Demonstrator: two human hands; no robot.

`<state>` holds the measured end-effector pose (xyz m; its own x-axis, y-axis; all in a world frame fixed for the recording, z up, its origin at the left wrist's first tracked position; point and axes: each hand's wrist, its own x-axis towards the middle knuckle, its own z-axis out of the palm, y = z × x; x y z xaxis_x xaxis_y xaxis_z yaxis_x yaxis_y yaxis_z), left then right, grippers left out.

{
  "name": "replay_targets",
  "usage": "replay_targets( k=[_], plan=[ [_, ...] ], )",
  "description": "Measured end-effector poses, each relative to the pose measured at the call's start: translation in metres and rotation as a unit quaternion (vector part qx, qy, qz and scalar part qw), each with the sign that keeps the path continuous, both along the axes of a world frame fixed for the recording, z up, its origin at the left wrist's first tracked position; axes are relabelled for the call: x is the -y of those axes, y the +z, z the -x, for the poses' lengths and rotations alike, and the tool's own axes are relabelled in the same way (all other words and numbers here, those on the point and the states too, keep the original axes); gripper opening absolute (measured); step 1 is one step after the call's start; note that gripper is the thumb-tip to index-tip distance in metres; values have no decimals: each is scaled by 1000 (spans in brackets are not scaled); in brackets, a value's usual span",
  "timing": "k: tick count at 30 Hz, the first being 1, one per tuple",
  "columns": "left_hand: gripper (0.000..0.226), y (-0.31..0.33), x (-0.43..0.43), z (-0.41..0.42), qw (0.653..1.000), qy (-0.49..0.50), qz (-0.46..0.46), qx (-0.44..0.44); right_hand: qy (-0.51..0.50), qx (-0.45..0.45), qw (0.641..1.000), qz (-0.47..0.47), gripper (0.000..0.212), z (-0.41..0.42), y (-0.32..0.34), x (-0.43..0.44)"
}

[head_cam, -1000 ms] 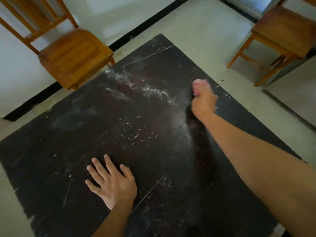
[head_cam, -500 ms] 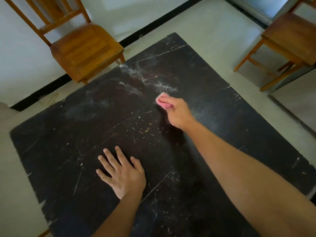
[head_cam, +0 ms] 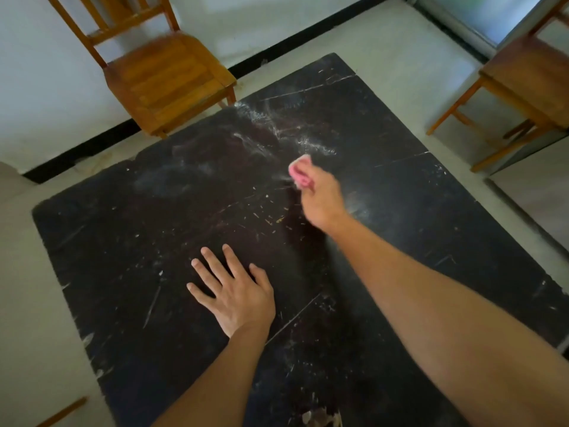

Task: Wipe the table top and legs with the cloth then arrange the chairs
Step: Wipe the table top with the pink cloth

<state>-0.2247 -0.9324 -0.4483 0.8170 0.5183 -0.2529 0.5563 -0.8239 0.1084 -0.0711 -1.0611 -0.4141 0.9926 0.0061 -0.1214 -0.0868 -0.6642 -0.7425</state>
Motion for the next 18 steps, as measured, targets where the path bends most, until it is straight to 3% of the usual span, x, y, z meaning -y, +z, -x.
replay_targets(
  k=[2, 4, 7, 9, 11, 15, 16, 18],
  plan=[
    [60, -1, -1, 0, 1000, 1, 4, 2, 34, 44, 998, 17, 44, 13, 17, 24],
    [61, 0, -1, 1, 1000, -3, 9, 5, 141, 118, 980, 79, 51, 54, 21, 58],
    [62, 3, 0, 0, 1000, -2, 18, -3, 342, 107, 917, 174, 51, 114, 1, 87],
    [63, 4, 0, -1, 1000, 0, 14, -12, 419, 145, 878, 183, 48, 106, -13, 88],
    [62, 2, 0, -1, 1000, 2, 6, -15, 423, 140, 877, 179, 50, 46, -23, 71],
    [62, -4, -2, 1, 1000, 7, -11, 20, 280, 95, 942, 156, 45, -114, -11, 19],
    [62, -6, -2, 2, 1000, 5, -17, 21, 258, 109, 947, 158, 42, -132, -1, 11],
    [62, -7, -3, 0, 999, 7, -25, 22, 321, 155, 923, 145, 45, -127, 8, 12]
  ],
)
